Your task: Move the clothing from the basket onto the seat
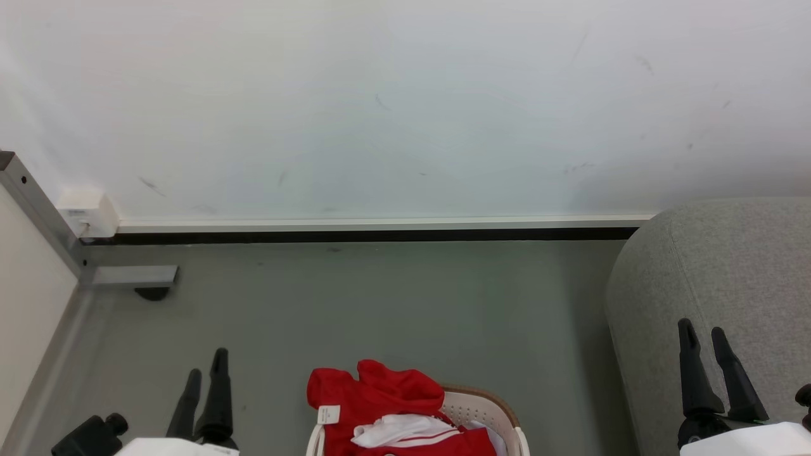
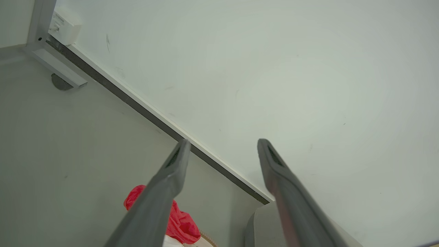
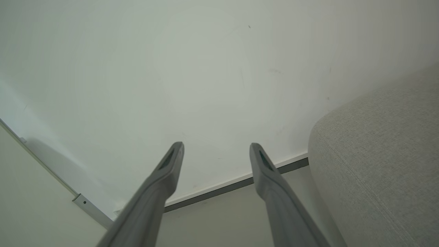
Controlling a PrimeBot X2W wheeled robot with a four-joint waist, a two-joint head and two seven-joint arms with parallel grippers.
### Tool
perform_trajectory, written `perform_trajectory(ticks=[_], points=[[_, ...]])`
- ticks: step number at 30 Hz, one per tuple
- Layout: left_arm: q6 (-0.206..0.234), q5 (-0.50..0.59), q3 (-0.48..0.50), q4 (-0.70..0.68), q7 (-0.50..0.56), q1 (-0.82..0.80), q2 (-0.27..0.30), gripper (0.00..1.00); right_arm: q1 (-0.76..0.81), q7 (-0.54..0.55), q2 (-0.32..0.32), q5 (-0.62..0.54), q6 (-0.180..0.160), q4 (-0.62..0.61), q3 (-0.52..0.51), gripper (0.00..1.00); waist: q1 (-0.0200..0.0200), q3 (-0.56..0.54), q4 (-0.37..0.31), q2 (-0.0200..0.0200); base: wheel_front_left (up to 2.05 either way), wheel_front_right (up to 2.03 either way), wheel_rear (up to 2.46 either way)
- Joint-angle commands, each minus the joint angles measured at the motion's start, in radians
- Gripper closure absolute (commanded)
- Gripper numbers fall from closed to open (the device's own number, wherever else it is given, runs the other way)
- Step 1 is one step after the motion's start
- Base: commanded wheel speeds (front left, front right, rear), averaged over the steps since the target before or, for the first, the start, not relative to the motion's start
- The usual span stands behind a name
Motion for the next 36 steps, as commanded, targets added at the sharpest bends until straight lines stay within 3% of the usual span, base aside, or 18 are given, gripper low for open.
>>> perform_trajectory(ticks=[1, 36], points=[[-0.007, 0.037, -0.002, -0.010, -0.008, -0.003, 0.015, 0.00, -0.007, -0.004, 0.000, -0.043, -0.001, -0.004, -0.014, 0.00, 0.0000, 0.000, -0.001, 0.0000, 0.00, 0.00, 0.00], [-0.032, 0.448, -0.040, -0.024, -0.106, 0.037, 0.044, 0.00, 0.005, -0.011, 0.083, -0.549, -0.001, 0.050, -0.118, 0.00, 0.0000, -0.006, -0.003, 0.0000, 0.00, 0.00, 0.00]])
